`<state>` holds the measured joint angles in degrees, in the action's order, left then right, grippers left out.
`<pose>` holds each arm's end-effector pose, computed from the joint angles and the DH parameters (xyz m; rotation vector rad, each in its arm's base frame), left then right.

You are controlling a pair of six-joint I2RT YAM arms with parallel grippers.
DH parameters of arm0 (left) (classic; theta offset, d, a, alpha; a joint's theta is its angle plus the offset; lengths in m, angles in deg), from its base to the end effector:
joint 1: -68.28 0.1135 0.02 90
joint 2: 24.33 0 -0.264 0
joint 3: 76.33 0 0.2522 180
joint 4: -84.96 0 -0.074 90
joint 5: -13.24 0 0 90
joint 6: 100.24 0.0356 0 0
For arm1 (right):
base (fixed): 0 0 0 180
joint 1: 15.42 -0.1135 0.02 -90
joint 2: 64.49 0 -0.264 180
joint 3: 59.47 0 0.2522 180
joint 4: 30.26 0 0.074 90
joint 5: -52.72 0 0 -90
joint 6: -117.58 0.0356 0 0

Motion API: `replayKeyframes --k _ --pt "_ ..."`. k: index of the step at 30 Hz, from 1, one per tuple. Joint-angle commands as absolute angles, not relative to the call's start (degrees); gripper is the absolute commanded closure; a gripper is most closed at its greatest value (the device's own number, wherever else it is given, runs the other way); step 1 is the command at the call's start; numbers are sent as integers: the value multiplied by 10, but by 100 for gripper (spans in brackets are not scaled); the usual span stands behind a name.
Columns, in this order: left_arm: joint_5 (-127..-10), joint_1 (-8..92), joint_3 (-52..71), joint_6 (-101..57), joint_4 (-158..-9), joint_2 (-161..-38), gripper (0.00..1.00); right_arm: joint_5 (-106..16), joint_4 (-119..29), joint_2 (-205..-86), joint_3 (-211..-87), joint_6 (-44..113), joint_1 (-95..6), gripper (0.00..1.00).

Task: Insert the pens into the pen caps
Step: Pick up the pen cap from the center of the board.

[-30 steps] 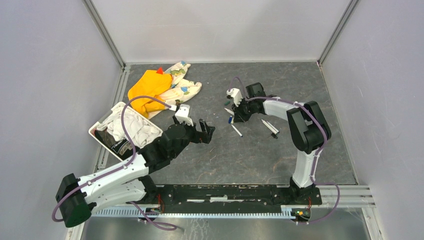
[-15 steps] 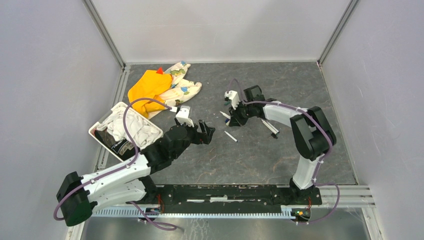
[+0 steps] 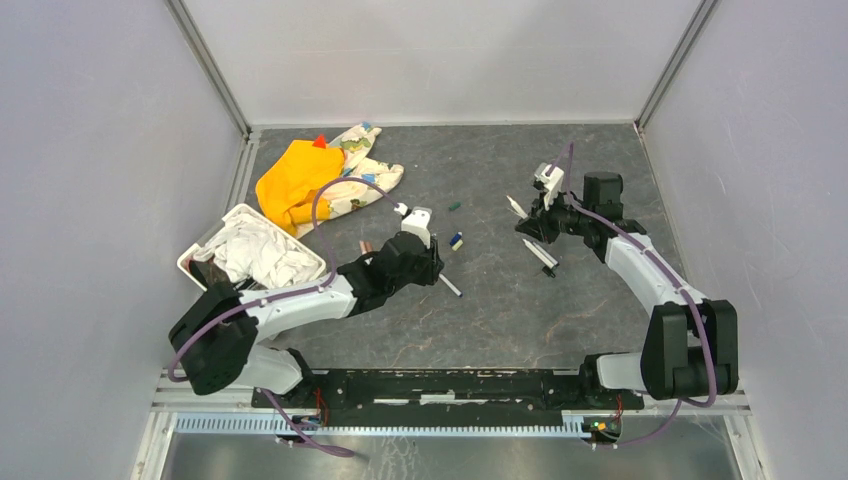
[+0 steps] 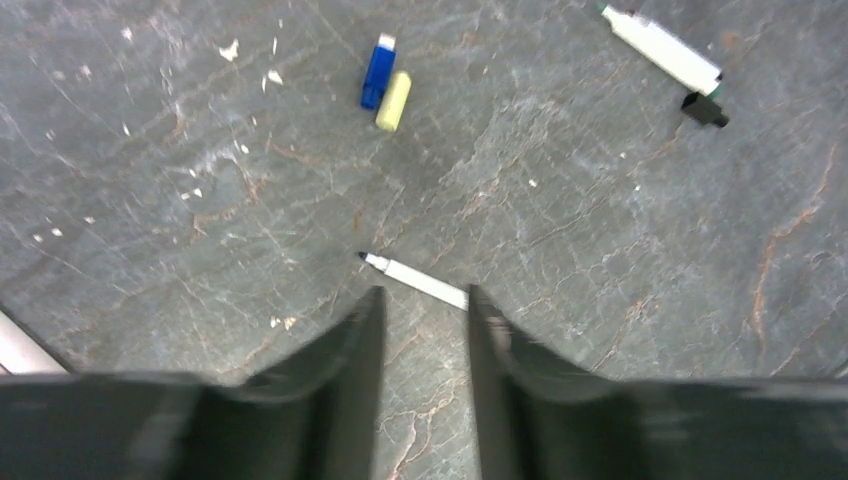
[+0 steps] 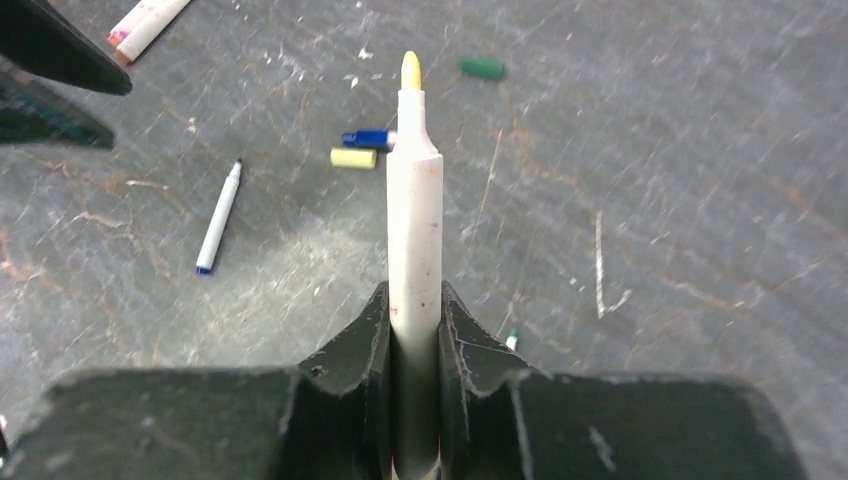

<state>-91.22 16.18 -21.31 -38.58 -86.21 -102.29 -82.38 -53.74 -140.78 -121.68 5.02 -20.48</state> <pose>0.1848 -0.2229 0.2163 0.2944 2.1383 -0.5657 0.2773 0.0499 0.2482 -0.8936 1.8846 0.6855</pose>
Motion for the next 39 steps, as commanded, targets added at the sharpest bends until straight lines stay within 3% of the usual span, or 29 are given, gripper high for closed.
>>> replayKeyframes --k 1,5,12,20,26,39 --pt "-903 164 -195 -430 -819 -1054 70 -886 -520 -1426 -1211 48 -183 100" --pt "-908 164 -191 -440 -791 -1076 73 -900 -547 -1449 -1228 36 -178 100" --pt "-891 164 -100 -389 -758 -1152 69 -902 -545 -1443 -1225 31 -173 100" --pt "-892 164 -78 -382 -743 -1172 69 -902 -552 -1449 -1227 22 -169 100" --pt "-856 168 41 -273 -718 -1256 52 -900 -559 -1452 -1231 17 -166 100" --pt "-752 226 193 -216 -644 -1397 62 -907 -565 -1454 -1233 11 -141 100"
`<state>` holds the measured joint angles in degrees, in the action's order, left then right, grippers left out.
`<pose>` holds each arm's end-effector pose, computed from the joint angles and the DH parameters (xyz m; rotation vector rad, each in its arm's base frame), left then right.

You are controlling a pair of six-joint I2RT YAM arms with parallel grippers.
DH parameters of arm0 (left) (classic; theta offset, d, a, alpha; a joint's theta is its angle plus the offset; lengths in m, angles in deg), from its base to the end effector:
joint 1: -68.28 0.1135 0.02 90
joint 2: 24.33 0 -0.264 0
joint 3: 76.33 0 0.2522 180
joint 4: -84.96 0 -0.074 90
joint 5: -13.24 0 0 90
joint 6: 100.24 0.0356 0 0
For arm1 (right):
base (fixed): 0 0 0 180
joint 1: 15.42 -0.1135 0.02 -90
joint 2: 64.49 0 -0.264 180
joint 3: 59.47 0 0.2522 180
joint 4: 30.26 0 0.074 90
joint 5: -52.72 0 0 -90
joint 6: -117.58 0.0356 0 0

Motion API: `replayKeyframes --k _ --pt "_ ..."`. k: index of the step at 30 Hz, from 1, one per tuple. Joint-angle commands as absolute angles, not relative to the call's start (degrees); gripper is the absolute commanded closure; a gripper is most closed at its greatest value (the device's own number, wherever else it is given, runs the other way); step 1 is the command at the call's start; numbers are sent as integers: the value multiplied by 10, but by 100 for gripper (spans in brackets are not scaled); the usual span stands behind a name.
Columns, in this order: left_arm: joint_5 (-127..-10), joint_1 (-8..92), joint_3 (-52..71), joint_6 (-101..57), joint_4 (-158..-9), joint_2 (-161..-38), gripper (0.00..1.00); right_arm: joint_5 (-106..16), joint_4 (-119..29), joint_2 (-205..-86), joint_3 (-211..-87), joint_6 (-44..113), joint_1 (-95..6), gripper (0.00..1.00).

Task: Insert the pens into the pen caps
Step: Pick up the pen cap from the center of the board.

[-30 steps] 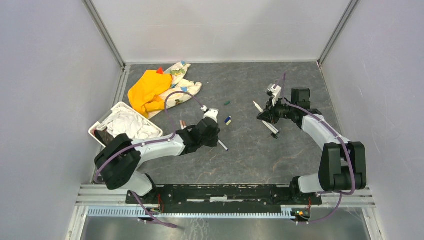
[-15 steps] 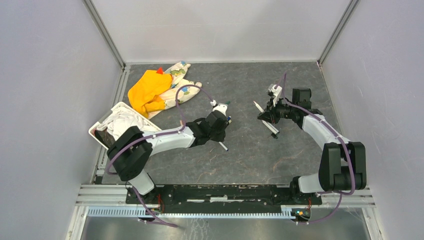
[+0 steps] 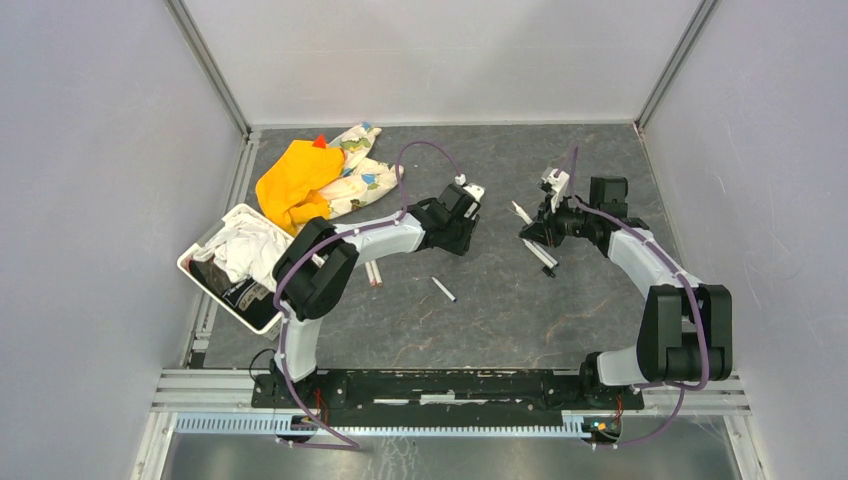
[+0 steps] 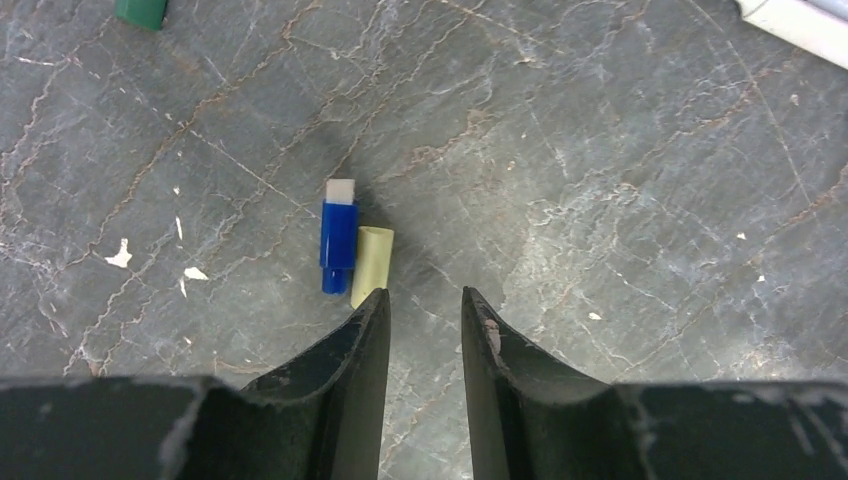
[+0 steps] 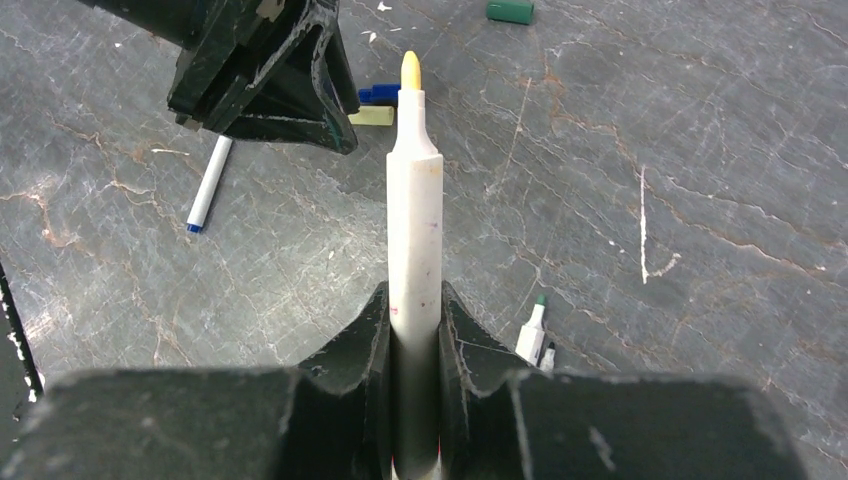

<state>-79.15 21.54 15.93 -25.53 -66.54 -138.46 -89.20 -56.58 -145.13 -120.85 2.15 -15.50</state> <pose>0.2970 -0.3135 0.1761 0.6584 2.4077 -0.4188 0.2823 0.0284 0.2223 -0.8649 1.9429 0.8039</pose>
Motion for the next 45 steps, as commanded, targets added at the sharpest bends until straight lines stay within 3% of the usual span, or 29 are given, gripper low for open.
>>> replayKeyframes --k 1,45 --pt "-751 227 195 -216 -643 -1401 62 -908 -565 -1454 -1233 11 -141 100" --pt "-786 235 208 -184 -631 -1392 67 -919 -590 -1476 -1246 -6 -138 100"
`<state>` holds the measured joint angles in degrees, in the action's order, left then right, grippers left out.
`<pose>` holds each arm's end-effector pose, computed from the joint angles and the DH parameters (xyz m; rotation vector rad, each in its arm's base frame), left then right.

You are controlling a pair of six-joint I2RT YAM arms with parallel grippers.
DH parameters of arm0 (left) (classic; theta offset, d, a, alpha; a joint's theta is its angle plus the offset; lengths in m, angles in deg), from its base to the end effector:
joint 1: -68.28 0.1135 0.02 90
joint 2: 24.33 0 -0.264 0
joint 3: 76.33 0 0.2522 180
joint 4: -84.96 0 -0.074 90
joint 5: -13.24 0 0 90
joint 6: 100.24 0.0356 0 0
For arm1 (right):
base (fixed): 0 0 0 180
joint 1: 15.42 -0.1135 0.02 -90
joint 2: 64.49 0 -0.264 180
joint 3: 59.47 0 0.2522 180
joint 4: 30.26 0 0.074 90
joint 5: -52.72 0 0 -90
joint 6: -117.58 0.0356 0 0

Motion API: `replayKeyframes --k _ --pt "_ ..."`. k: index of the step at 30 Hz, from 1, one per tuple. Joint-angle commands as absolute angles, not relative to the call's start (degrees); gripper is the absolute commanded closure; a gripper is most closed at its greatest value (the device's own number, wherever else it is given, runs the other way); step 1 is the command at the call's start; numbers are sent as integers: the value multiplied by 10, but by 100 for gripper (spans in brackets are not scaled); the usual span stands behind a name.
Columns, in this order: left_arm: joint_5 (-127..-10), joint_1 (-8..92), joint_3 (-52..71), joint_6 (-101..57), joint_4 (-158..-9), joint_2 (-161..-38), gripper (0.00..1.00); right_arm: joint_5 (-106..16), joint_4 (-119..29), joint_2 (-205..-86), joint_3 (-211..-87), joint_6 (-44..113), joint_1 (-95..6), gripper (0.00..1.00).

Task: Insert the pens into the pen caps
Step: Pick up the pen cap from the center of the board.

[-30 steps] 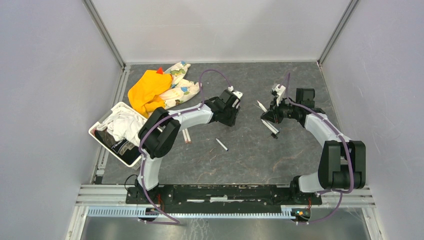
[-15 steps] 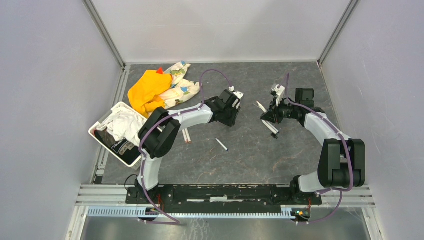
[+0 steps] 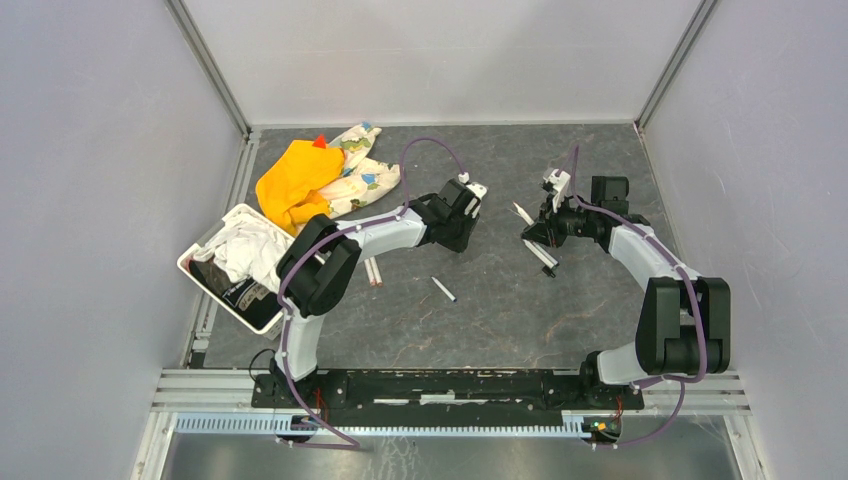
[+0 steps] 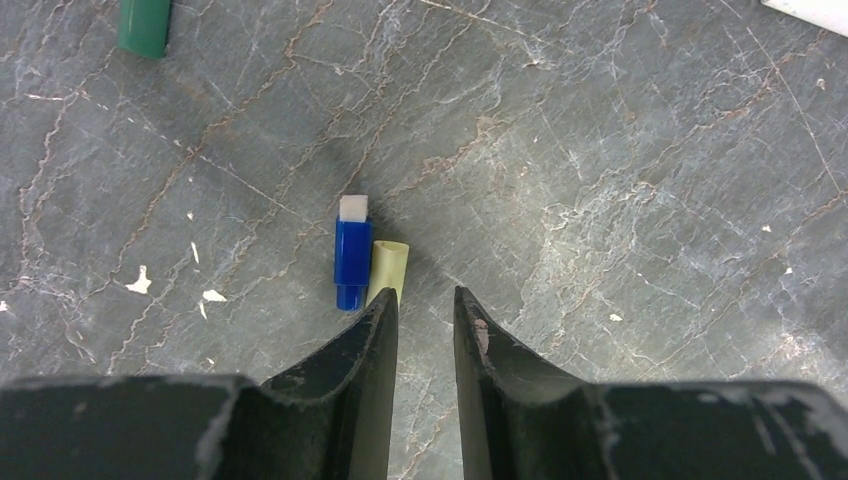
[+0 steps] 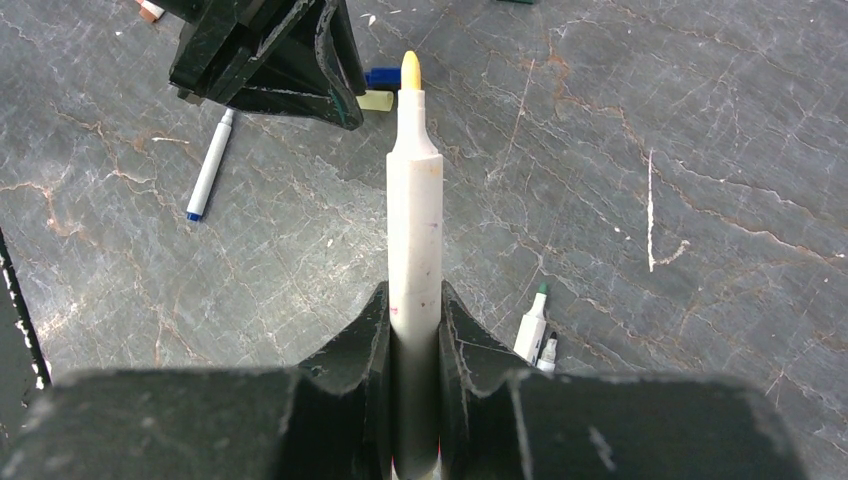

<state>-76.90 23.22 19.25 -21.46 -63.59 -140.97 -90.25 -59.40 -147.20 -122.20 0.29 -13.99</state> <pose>0.3112 -0.3117 0.1719 0.7365 2.4246 -0.4028 0.2866 0.0213 0.2170 -0.8562 1.9738 0.8255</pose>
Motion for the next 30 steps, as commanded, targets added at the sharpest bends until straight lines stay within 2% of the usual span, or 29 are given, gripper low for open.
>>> replayKeyframes --k 1,24,30 --pt "-789 235 209 -184 -629 -1393 67 -919 -590 -1476 -1246 -6 -138 100" --pt "-793 235 215 -156 -611 -1449 66 -923 -597 -1475 -1250 -10 -137 100" --pt "-805 227 205 -122 -608 -1453 72 -924 -599 -1474 -1251 -12 -138 100"
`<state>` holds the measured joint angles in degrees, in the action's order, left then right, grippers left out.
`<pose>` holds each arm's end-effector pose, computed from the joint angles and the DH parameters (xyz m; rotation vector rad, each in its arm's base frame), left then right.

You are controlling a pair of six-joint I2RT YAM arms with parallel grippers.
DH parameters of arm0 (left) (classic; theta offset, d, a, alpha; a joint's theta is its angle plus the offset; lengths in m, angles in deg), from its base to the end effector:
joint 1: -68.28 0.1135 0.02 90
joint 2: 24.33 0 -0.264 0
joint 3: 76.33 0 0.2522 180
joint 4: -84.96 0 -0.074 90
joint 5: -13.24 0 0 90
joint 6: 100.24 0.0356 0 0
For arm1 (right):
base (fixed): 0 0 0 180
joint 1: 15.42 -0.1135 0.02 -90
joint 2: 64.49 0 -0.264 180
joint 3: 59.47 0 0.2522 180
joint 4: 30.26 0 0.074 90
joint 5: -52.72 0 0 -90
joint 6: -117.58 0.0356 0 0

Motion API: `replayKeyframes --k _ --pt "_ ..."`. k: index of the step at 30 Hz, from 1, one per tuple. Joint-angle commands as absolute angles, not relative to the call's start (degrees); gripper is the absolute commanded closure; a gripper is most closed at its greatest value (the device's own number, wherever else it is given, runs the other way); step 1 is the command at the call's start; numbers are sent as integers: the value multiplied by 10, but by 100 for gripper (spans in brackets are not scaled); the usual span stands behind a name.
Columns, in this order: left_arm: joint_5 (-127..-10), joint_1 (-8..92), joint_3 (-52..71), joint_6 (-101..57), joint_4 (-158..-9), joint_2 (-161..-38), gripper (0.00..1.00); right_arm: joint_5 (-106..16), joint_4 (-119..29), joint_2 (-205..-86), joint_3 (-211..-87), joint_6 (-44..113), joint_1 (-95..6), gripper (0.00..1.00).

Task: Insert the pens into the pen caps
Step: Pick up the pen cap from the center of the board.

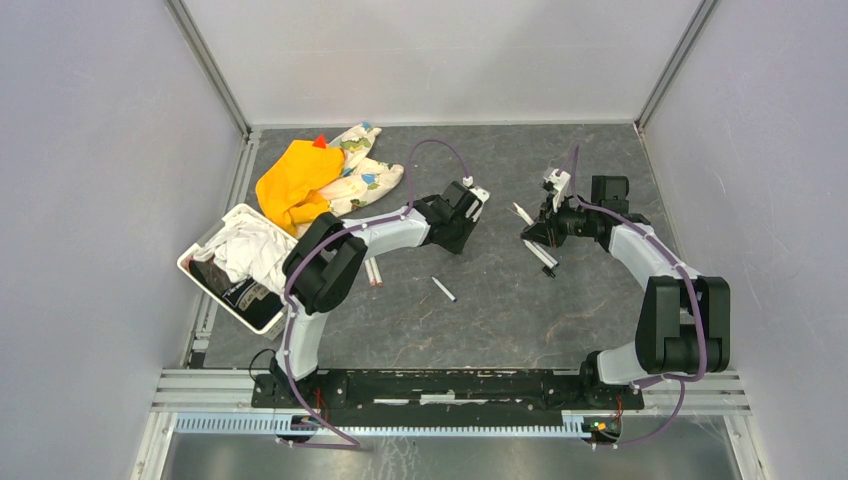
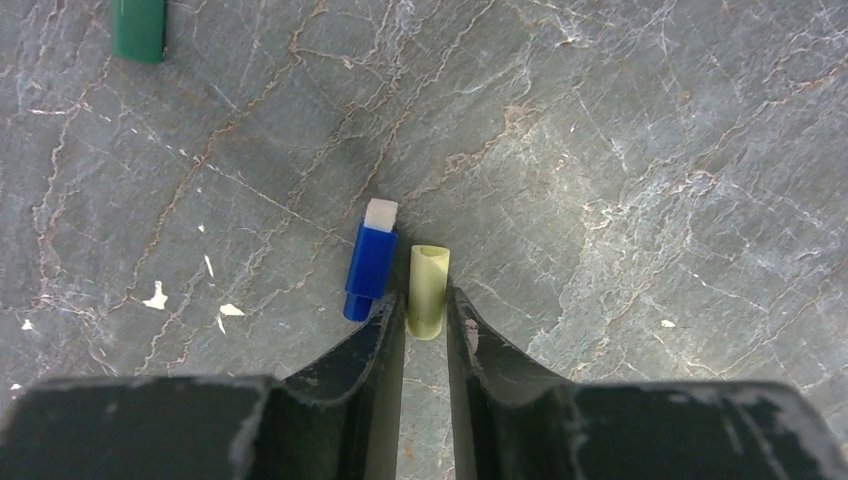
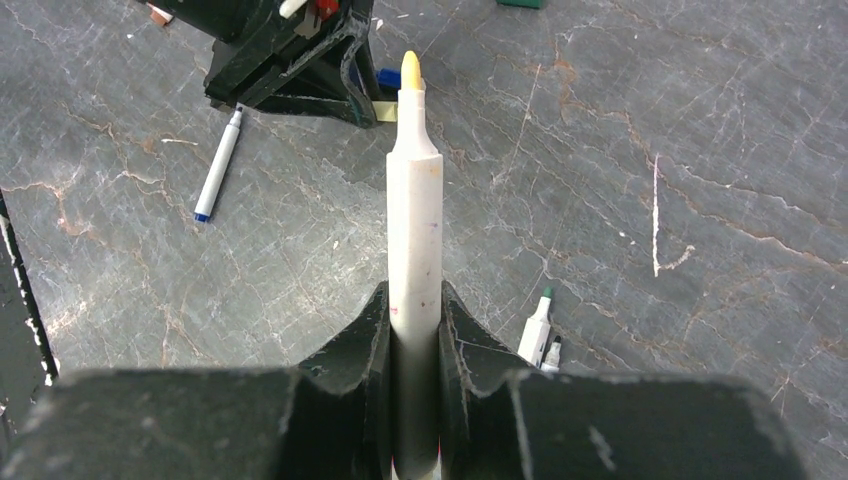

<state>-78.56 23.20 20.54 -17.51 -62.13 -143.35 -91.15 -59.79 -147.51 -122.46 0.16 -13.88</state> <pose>0.3146 -0.3139 0.1594 0.8182 2.4283 -0.3196 0.2871 0.0210 0.2169 -0.8581 1.9697 0.8444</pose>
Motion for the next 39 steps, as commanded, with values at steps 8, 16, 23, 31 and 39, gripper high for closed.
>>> replayKeyframes --k 8,16,23,31,39 --pt "-831 212 177 -85 -605 -1445 98 -919 -607 -1464 -1250 -34 -138 100" --pt "-774 212 124 -62 -628 -1355 98 -885 -636 -1396 -1229 -163 -137 100" --pt "-624 229 97 -85 -615 -1313 98 -911 -670 -1347 -1187 -318 -137 100" --pt "-527 264 77 -109 -605 -1285 98 -919 -750 -1360 -1154 -543 -149 100" --pt "-390 286 74 -158 -600 -1287 98 -864 -691 -1340 -1090 -600 -233 100"
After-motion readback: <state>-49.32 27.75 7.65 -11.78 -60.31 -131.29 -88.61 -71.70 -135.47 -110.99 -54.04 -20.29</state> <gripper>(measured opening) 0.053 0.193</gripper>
